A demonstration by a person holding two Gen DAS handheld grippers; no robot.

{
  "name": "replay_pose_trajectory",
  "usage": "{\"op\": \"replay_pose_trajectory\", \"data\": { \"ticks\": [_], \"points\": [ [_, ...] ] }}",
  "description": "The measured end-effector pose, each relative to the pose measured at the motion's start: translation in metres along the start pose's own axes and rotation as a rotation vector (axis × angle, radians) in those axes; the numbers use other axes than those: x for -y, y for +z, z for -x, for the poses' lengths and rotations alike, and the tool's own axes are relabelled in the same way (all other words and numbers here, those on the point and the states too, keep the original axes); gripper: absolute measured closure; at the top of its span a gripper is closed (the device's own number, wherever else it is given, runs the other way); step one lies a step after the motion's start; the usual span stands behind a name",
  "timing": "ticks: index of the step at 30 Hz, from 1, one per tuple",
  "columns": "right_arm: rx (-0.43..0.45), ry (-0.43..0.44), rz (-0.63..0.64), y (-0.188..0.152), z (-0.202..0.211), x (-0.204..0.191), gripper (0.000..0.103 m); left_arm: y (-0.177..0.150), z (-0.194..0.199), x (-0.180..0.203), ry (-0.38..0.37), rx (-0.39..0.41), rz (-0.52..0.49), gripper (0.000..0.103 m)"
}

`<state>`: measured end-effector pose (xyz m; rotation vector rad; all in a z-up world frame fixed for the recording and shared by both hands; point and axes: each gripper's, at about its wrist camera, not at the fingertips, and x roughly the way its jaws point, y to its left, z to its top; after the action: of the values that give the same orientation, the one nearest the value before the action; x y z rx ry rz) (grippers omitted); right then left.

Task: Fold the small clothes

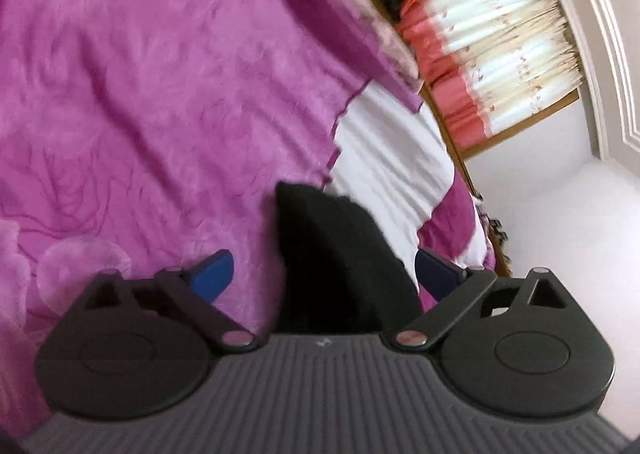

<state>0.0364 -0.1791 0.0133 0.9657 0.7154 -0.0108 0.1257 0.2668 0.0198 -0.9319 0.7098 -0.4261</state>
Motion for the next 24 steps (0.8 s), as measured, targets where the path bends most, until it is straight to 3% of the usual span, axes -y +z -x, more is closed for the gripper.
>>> {"op": "replay_pose_trajectory", "data": {
  "ticks": [2,3,5,7,8,9,10,11,12,14,17,21,24],
  "points": [
    [-0.035,0.101,-0.015,0.001,-0.012,0.012,0.000,-0.001,-0.013,-0.007,-0.028,-0.082,0.016,0.004],
    [-0.059,0.157,0.001,0.002,-0.020,0.012,0.000,-0.004,-0.017,-0.004,-0.029,-0.095,-0.024,0.004],
    [-0.100,0.218,0.024,-0.001,-0.033,0.008,0.000,-0.009,-0.022,0.003,-0.048,-0.123,-0.086,0.004],
    [-0.122,0.269,0.031,-0.001,-0.045,0.004,0.001,-0.014,-0.025,0.006,-0.113,-0.171,-0.083,0.004],
    [-0.149,0.313,0.029,0.000,-0.052,0.002,0.003,-0.017,-0.027,0.006,-0.135,-0.194,-0.087,0.004],
    [-0.176,0.336,0.006,0.001,-0.060,0.002,0.015,-0.019,-0.030,0.008,-0.134,-0.205,-0.099,0.006],
    [-0.199,0.335,-0.018,0.002,-0.067,0.002,0.031,-0.024,-0.033,0.012,-0.108,-0.212,-0.128,0.007],
    [-0.213,0.313,-0.030,0.003,-0.073,0.003,0.042,-0.030,-0.038,0.018,-0.057,-0.211,-0.185,0.025],
    [-0.230,0.281,-0.045,0.004,-0.079,0.005,0.055,-0.037,-0.044,0.024,0.011,-0.217,-0.246,0.049],
    [-0.219,0.292,-0.034,0.005,-0.084,0.007,0.057,-0.044,-0.048,0.026,0.036,-0.201,-0.236,0.057],
    [-0.204,0.267,-0.013,0.004,-0.085,0.001,0.060,-0.043,-0.042,0.032,0.053,-0.182,-0.186,0.063],
    [-0.216,0.260,-0.060,0.008,-0.081,-0.006,0.063,-0.046,-0.031,0.061,0.111,-0.168,-0.228,0.064],
    [-0.196,0.284,-0.049,0.012,-0.063,-0.014,0.064,-0.053,-0.031,0.075,0.093,-0.173,-0.235,0.064]
  ]
}}
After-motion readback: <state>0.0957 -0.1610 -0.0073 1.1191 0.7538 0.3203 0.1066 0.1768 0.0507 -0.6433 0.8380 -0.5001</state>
